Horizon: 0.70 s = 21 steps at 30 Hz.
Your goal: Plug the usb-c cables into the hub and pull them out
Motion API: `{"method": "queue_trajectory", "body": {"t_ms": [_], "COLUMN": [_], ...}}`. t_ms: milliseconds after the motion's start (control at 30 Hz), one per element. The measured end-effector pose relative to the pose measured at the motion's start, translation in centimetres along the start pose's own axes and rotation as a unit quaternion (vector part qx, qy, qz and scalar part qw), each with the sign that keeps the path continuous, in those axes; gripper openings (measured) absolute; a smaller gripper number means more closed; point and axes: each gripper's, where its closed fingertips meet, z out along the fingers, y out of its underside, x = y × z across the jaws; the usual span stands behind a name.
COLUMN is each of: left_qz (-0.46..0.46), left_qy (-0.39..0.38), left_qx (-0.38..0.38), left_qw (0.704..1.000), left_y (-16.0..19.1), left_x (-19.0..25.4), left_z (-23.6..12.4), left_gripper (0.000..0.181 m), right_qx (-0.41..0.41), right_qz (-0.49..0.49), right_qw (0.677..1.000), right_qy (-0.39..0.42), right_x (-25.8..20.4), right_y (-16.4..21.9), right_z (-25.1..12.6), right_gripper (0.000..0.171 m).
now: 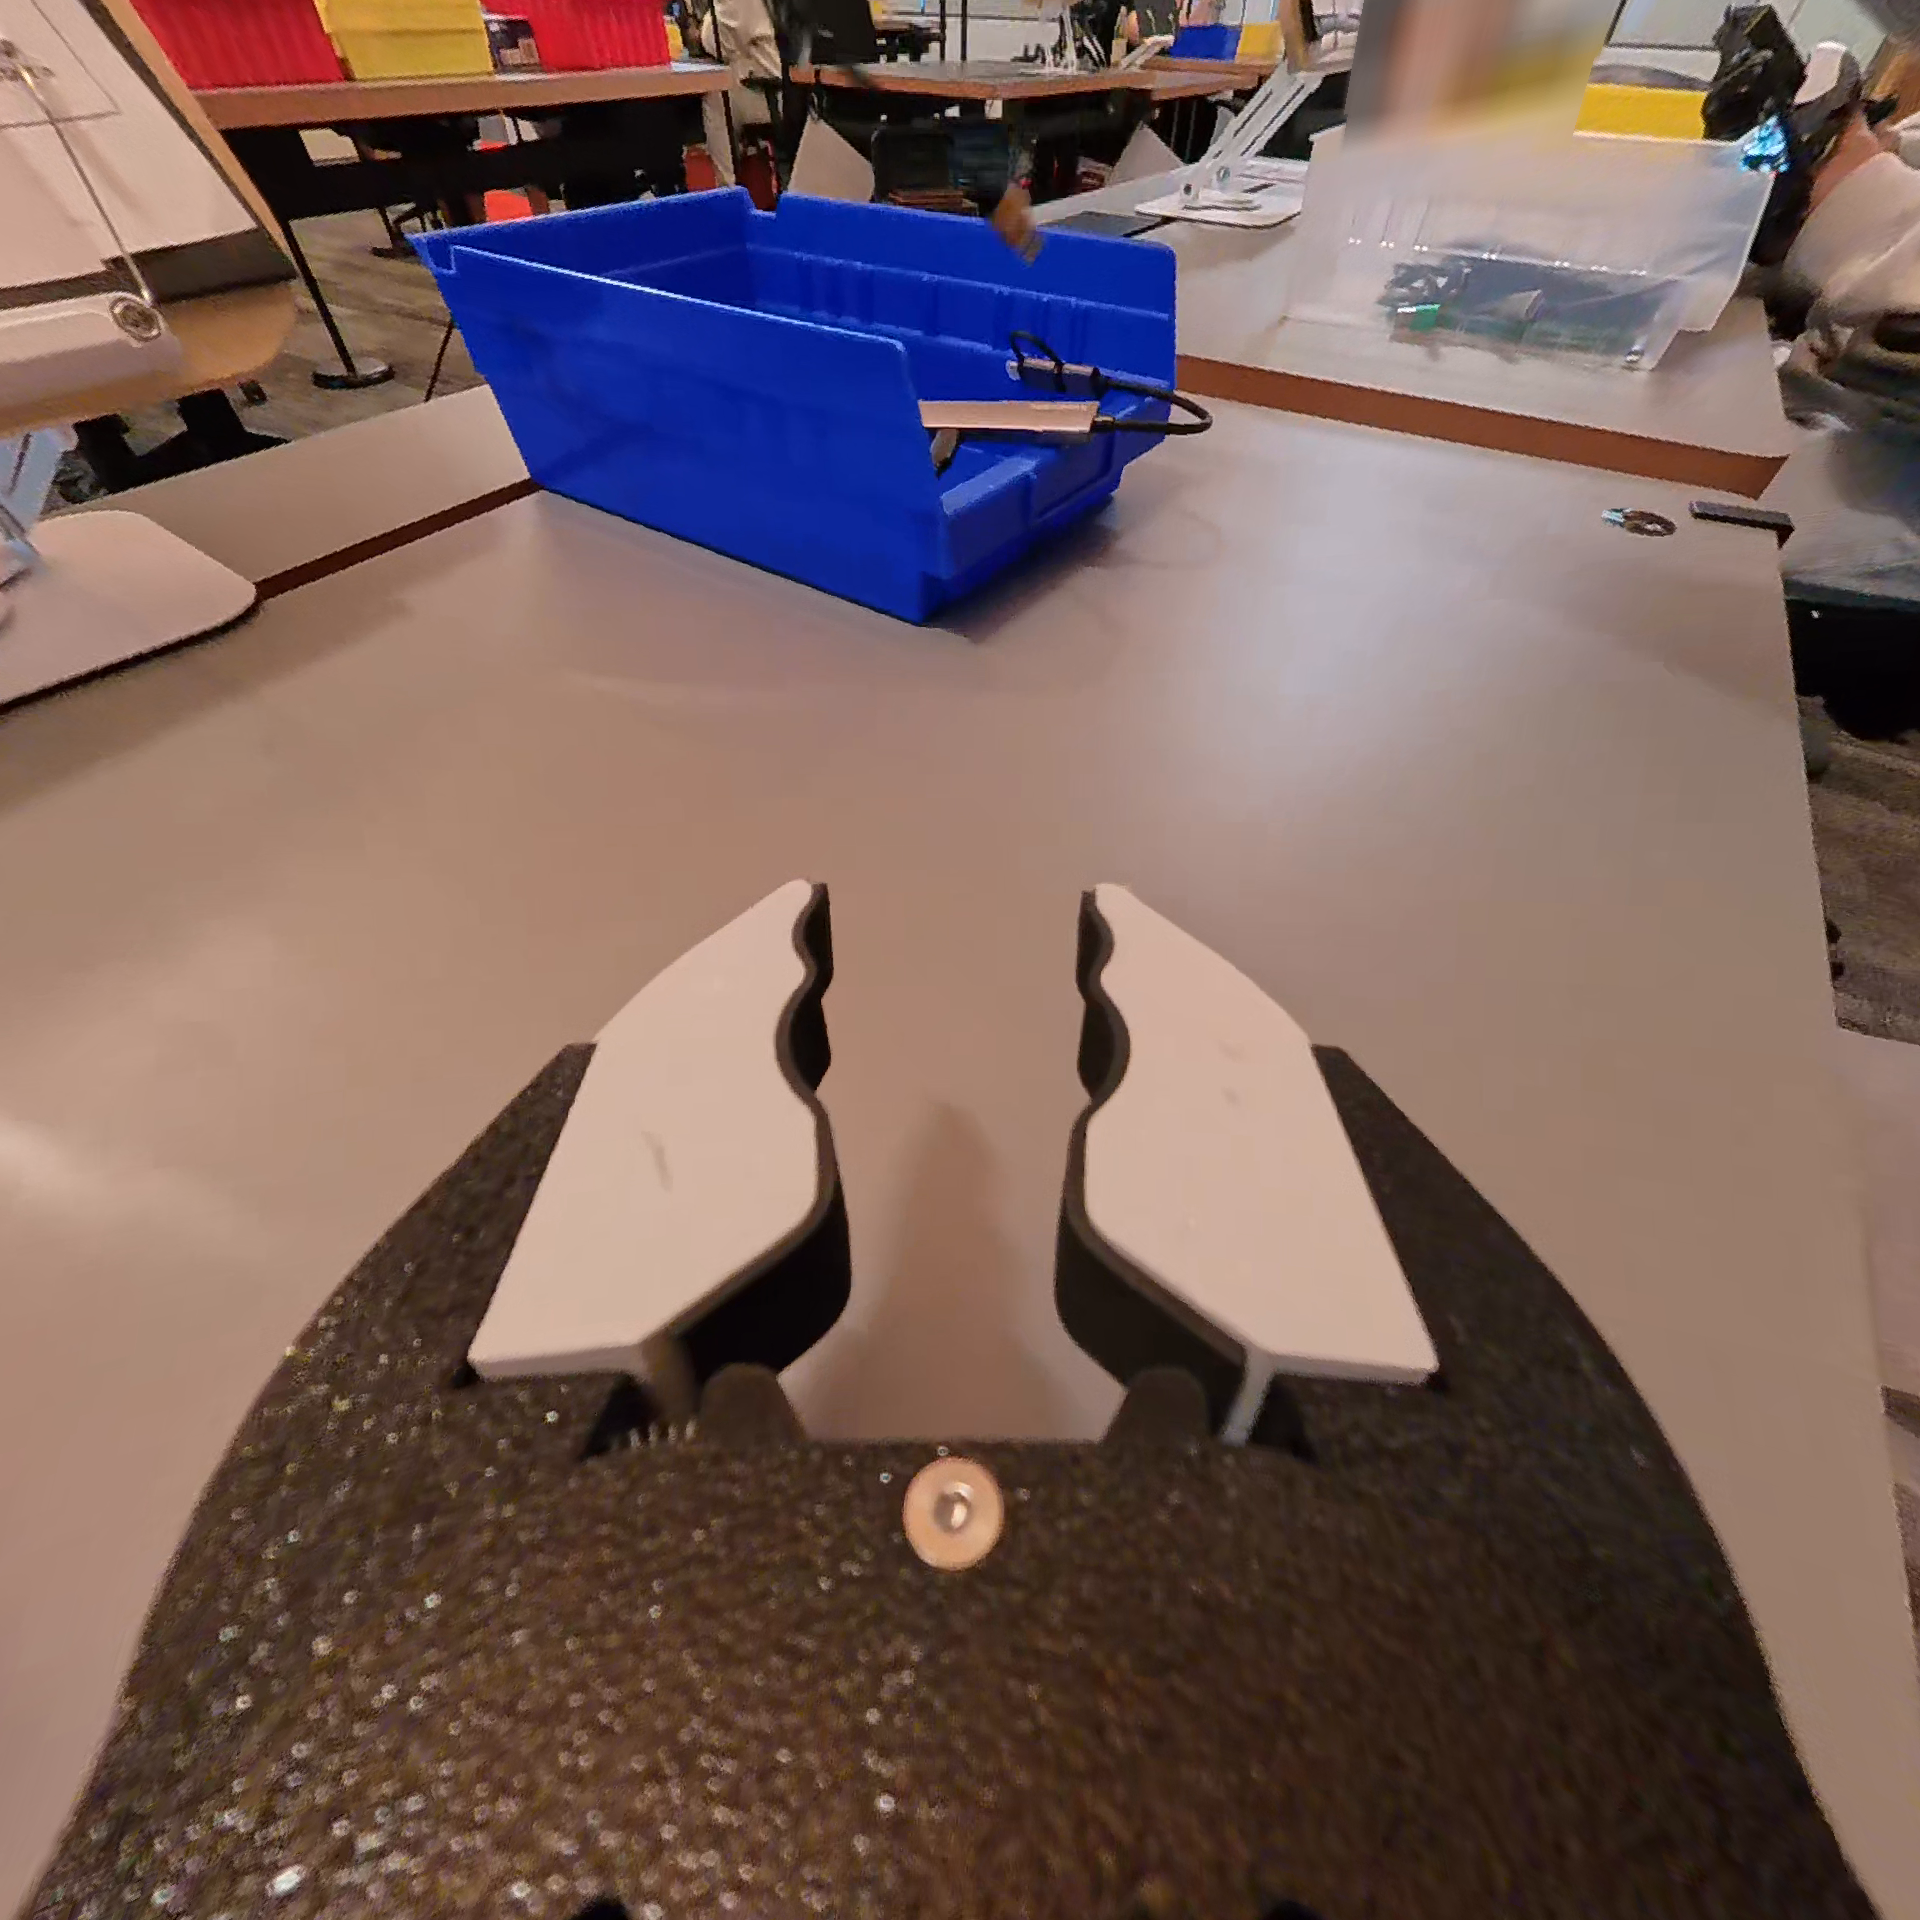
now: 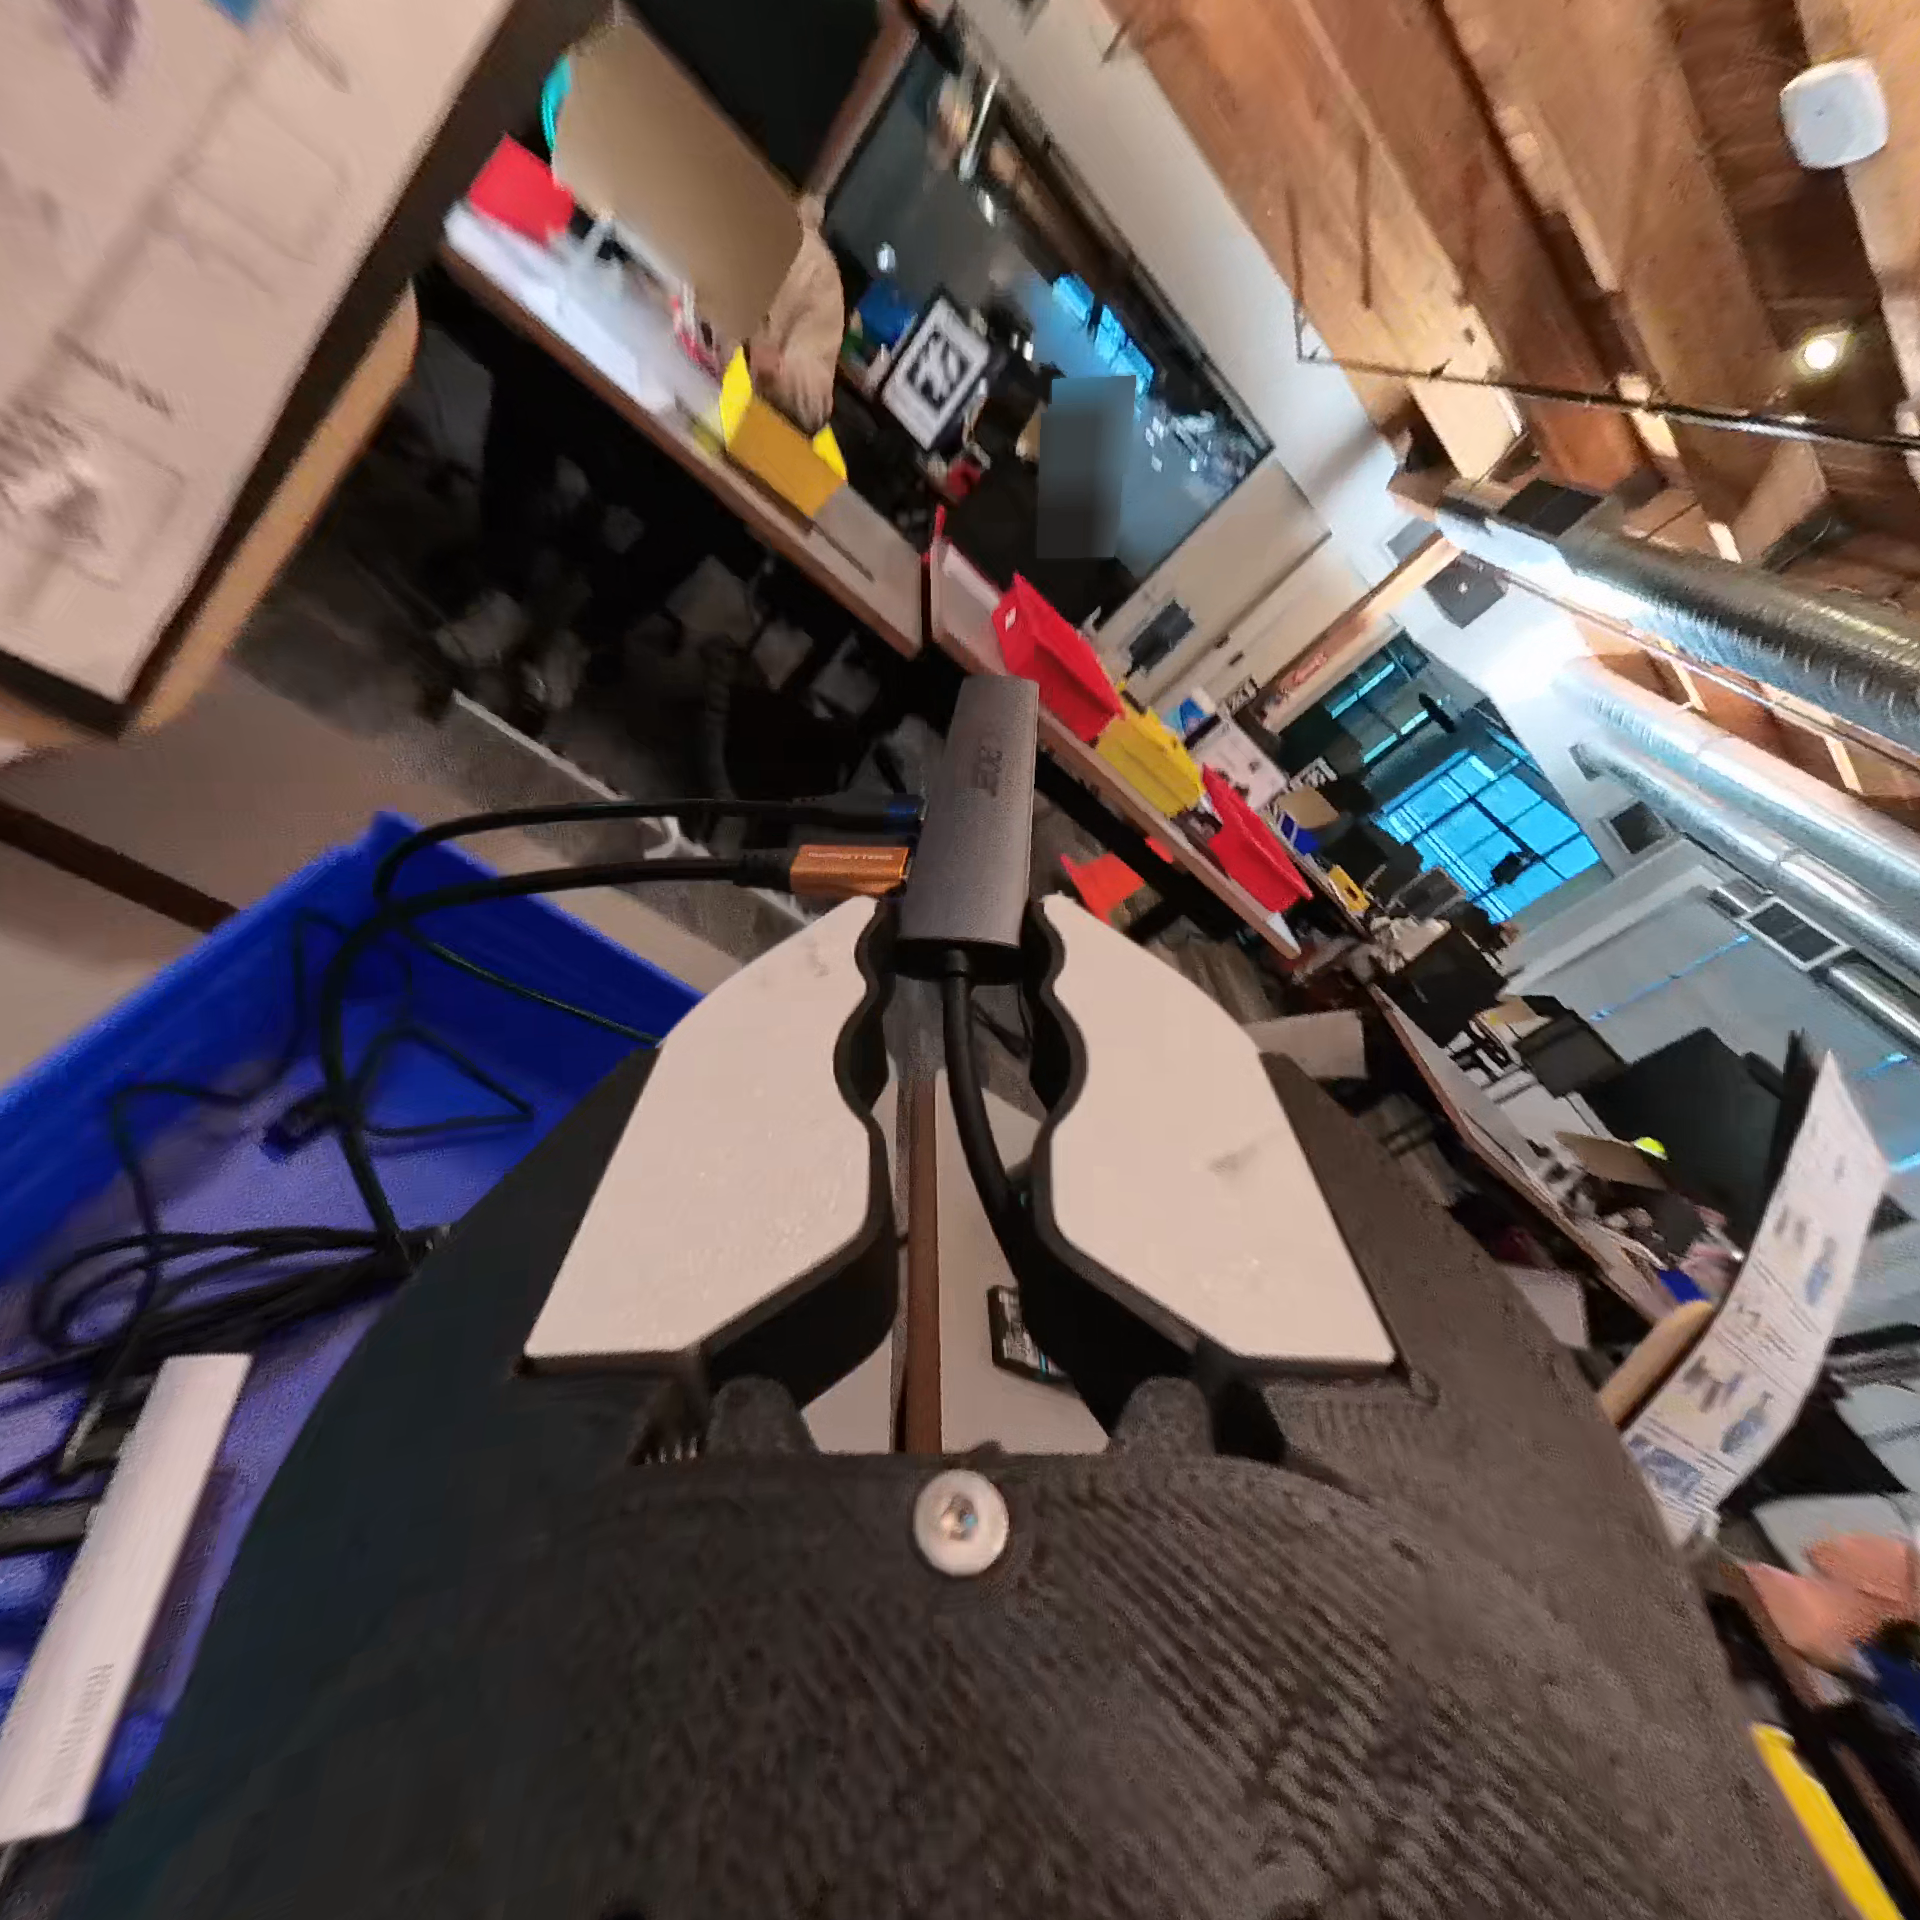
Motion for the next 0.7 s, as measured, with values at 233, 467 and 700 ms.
{"method": "queue_trajectory", "body": {"t_ms": [233, 467, 700], "left_qz": [0.015, 0.012, 0.003], "left_qy": [0.015, 0.021, 0.024], "left_qx": [-0.008, -0.008, -0.008], "left_qw": [1.000, 1.000, 1.000], "left_y": [0.2, 0.2, 0.2], "left_x": [0.6, 0.7, 0.6], "left_z": [0.1, 0.1, 0.1], "left_gripper": [0.043, 0.043, 0.043], "right_qx": [-0.128, -0.242, -0.299], "right_qz": [0.005, 0.029, -0.053], "right_qw": [0.986, 0.962, 0.937], "right_qy": [-0.104, -0.122, -0.173], "right_x": [-11.3, -14.0, -15.0], "right_y": [8.3, 14.8, 15.3], "right_z": [4.6, 5.6, 5.9], "right_gripper": [0.024, 0.024, 0.024]}}
